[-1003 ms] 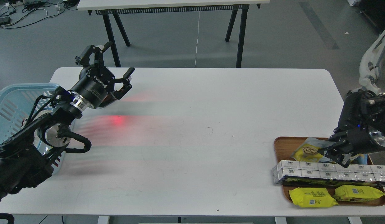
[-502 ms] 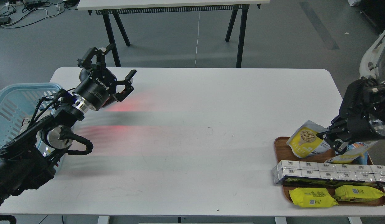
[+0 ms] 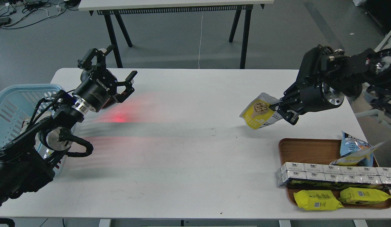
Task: Scan snack and place in basket
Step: 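Lift the pouch and carry it toward the table center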
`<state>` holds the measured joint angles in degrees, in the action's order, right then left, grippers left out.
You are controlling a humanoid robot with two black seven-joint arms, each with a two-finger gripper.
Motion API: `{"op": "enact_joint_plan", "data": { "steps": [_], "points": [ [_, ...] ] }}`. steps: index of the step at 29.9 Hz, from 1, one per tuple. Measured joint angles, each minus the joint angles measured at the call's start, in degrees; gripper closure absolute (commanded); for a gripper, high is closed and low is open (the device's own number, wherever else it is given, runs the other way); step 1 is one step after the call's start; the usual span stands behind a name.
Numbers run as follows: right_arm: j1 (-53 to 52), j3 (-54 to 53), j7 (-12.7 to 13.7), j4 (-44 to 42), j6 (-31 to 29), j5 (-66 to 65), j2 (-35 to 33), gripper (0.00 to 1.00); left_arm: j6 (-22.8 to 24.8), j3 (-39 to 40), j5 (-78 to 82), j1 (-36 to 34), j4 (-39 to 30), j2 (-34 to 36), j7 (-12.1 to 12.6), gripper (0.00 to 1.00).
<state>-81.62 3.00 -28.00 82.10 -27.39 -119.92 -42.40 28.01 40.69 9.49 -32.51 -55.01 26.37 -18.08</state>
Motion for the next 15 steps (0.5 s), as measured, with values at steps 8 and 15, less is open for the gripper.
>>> {"op": "enact_joint_plan", "data": {
  "steps": [8,15],
  "points": [
    [-1.6,0.4,0.0,-8.1,-0.2,1.1,20.0,1.0,0.0,0.0,-0.1,0.1,0.1,-0.1,-0.1,0.0],
    [-1.7,1.3,0.0,-13.0,-0.2,0.9,31.9,1.0,0.0,0.0,-0.1,0.1,0.1,0.0,-0.1,0.0]
  ]
}}
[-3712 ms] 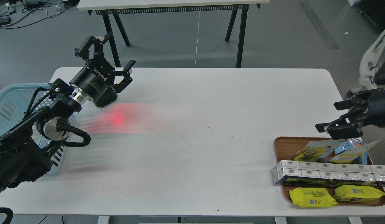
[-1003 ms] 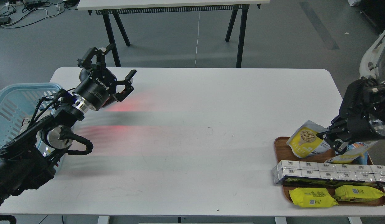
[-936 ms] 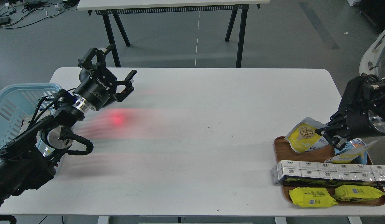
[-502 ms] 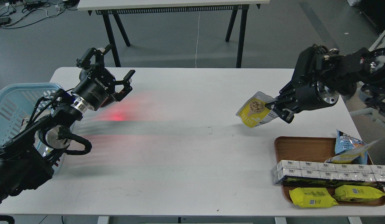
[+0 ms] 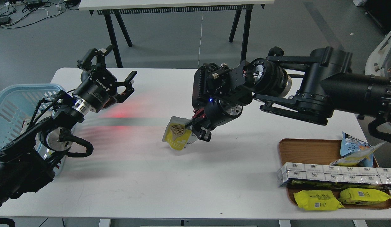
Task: Scan snack and place in basket
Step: 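Lift the pouch and carry it toward the table center, then release the pouch on the table and raise the right gripper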
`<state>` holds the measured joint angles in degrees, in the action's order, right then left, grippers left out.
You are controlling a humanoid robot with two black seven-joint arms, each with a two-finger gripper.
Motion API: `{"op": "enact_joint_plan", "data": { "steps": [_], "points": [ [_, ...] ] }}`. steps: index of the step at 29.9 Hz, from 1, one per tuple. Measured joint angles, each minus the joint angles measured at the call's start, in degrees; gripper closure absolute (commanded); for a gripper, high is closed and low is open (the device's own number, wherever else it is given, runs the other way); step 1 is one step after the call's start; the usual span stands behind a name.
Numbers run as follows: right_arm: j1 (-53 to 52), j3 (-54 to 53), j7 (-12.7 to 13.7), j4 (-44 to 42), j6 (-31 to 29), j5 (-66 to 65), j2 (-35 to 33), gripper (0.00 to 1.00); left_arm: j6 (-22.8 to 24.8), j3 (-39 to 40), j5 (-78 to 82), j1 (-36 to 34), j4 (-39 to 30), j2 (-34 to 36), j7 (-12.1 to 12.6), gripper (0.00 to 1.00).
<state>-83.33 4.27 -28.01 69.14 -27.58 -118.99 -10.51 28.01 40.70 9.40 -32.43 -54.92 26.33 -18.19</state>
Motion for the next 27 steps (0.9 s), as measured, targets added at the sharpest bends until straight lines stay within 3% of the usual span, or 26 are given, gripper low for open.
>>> {"op": "enact_joint_plan", "data": {
  "steps": [3,4,6,9,10,12,21,27],
  "points": [
    [-0.1,0.7,0.0,-0.9,-0.1,-0.1,2.9,0.98,0.0,0.1,0.0,0.0,0.0,0.1,0.0,0.0],
    [-0.1,0.9,0.0,-1.2,-0.1,-0.1,3.5,0.87,0.0,0.1,0.0,0.0,0.0,0.1,0.0,0.0],
    [-0.2,1.4,0.0,-1.7,-0.2,-0.1,4.6,0.56,0.0,0.1,0.0,0.0,0.0,0.1,0.0,0.0],
    [-0.1,2.1,0.0,-2.4,-0.3,0.1,5.8,0.43,0.0,0.1,0.0,0.1,0.0,0.1,0.0,0.0],
    [0.0,2.2,0.0,-2.7,-0.3,0.3,6.0,0.34,0.0,0.1,0.0,0.1,0.0,0.1,0.0,0.0],
    [0.3,2.4,0.0,-3.1,-0.3,0.8,6.3,0.05,0.0,0.1,0.0,0.2,0.0,0.0,0.0,0.0],
    [0.0,1.8,0.0,-4.8,-0.4,7.1,6.4,0.04,0.0,0.0,0.1,0.2,0.2,-0.1,0.0,0.0],
    [-1.8,-2.2,0.0,-10.8,-0.4,14.0,4.3,0.04,0.0,0.0,0.1,0.1,0.6,-0.1,0.1,0.0]
  ]
}}
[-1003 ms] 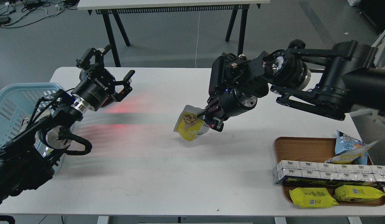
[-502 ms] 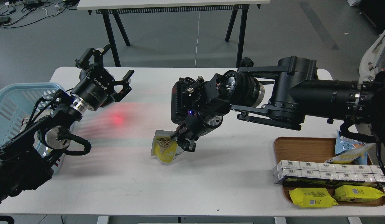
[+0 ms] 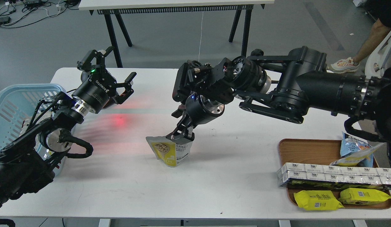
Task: Scan snack and place in basket
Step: 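Release the pouch on the table and raise the right gripper, then move the left arm away from the basket and reposition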
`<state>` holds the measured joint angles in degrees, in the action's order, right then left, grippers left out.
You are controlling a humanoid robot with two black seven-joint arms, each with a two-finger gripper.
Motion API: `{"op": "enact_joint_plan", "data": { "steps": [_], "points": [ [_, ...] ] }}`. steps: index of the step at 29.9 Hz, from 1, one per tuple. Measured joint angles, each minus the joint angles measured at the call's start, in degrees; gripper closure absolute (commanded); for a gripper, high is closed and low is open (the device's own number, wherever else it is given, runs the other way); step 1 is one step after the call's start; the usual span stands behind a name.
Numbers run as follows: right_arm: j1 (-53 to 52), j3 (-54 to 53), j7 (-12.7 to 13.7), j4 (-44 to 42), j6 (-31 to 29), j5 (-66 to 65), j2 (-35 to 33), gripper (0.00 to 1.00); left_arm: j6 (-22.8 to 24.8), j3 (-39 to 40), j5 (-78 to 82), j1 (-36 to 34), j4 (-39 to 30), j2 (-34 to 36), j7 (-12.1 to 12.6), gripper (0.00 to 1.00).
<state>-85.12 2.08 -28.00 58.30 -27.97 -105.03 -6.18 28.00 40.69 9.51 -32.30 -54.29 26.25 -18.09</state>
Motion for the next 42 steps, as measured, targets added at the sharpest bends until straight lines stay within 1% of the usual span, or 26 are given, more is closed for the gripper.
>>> {"op": "enact_joint_plan", "data": {
  "steps": [6,12,16,18,21,23,27,30,37,39,42],
  "points": [
    [-1.0,-1.3,0.0,-5.1,0.0,15.7,-7.7,0.04,0.0,1.7,-0.1,-1.2,3.1,1.4,0.1,0.0],
    [-0.5,-3.3,0.0,-7.1,0.0,34.6,-18.9,0.04,0.0,3.3,-0.2,-3.1,3.4,3.6,0.2,0.0],
    [0.6,-4.3,0.0,-9.7,0.0,49.0,-24.1,0.04,0.0,4.5,-0.3,-3.8,3.5,3.8,0.4,0.0],
    [1.1,-4.5,0.0,-10.4,0.0,56.9,-27.1,0.04,0.0,4.8,-0.3,-4.3,3.5,4.2,0.8,0.0],
    [2.2,-4.9,0.0,-10.6,0.1,67.2,-30.4,0.04,0.0,5.2,-0.2,-6.1,3.5,5.0,2.6,0.0],
    [3.2,-5.3,0.0,-10.5,0.3,73.2,-31.2,0.04,0.0,6.0,-0.2,-7.8,3.6,5.6,3.3,0.0],
    [5.6,-5.9,0.0,-10.4,0.7,84.4,-31.6,0.04,0.0,10.9,-0.2,-10.4,6.1,6.2,3.4,0.0],
    [7.1,-6.2,0.0,-10.0,0.7,90.0,-31.6,0.04,0.0,13.7,-0.1,-11.1,7.0,6.2,3.4,0.0],
    [9.3,-6.3,0.0,-9.9,0.8,93.2,-31.8,0.04,0.0,18.5,-0.8,-13.5,7.3,5.2,3.1,0.0],
    [9.6,-6.4,0.0,-9.8,0.8,93.3,-32.2,0.04,0.0,18.7,-1.2,-15.2,7.9,4.9,2.6,0.0],
    [10.2,-6.4,0.0,-9.7,0.8,93.3,-33.2,0.04,0.0,17.4,-1.6,-17.2,9.8,5.1,1.2,0.0]
  ]
}}
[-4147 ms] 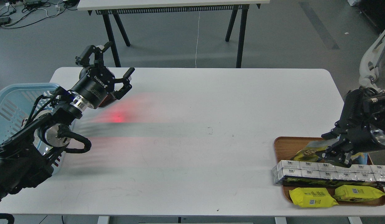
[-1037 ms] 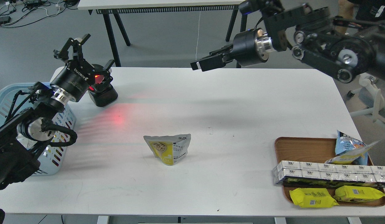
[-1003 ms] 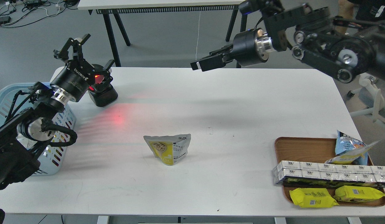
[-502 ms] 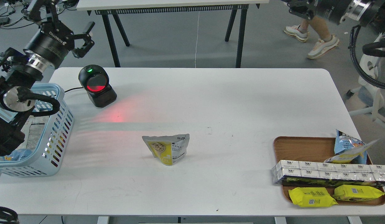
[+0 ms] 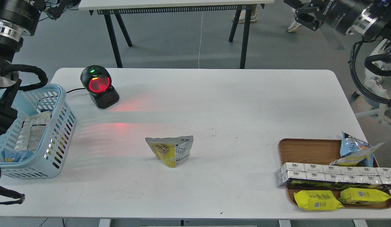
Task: Scan snack and place in basket
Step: 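Move the left arm away from the basket and reposition, then lower the left gripper onto the pouch and grasp it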
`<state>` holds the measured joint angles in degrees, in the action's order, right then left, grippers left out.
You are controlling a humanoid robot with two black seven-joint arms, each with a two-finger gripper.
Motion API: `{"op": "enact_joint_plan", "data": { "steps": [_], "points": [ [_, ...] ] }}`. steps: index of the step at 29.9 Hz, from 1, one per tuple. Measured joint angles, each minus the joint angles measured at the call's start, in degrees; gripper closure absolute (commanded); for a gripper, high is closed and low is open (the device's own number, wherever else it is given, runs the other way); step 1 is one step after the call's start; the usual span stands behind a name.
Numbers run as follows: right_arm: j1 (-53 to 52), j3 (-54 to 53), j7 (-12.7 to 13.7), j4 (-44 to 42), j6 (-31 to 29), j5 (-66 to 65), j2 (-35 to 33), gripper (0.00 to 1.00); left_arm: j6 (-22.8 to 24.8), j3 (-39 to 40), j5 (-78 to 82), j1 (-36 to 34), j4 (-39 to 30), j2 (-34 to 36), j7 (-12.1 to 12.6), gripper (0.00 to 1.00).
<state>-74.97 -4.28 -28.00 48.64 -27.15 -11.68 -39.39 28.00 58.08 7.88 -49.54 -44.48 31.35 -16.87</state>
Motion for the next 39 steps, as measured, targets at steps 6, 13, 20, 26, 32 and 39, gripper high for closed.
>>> {"op": "enact_joint_plan", "data": {
  "steps": [6,13,20,26,32,39],
  "points": [
    [1.9,-0.1,0.0,0.3,0.0,0.7,-0.5,0.04,0.0,-7.9,-0.1,-7.6,1.3,4.0,-1.2,0.0],
    [4.5,-0.1,0.0,0.2,0.2,7.3,-1.3,0.04,0.0,-29.0,0.0,-23.7,-1.8,9.5,-1.3,0.0],
    [8.1,-0.1,0.0,0.4,0.9,15.8,-1.4,0.04,0.0,-53.6,3.0,-46.8,-10.3,9.8,-1.3,0.0],
    [9.7,0.1,0.0,1.7,0.9,16.2,-3.1,0.04,0.0,-69.5,19.0,-62.1,-23.0,4.2,-1.9,0.0],
    [10.2,0.1,0.0,2.2,0.9,16.2,-3.9,0.04,0.0,-80.6,37.4,-68.0,-35.5,-3.5,-3.0,0.0],
    [11.5,0.1,0.0,2.2,0.9,16.2,-4.7,0.04,0.0,-94.5,45.5,-72.0,-44.4,-13.4,-2.9,0.0]
  ]
}}
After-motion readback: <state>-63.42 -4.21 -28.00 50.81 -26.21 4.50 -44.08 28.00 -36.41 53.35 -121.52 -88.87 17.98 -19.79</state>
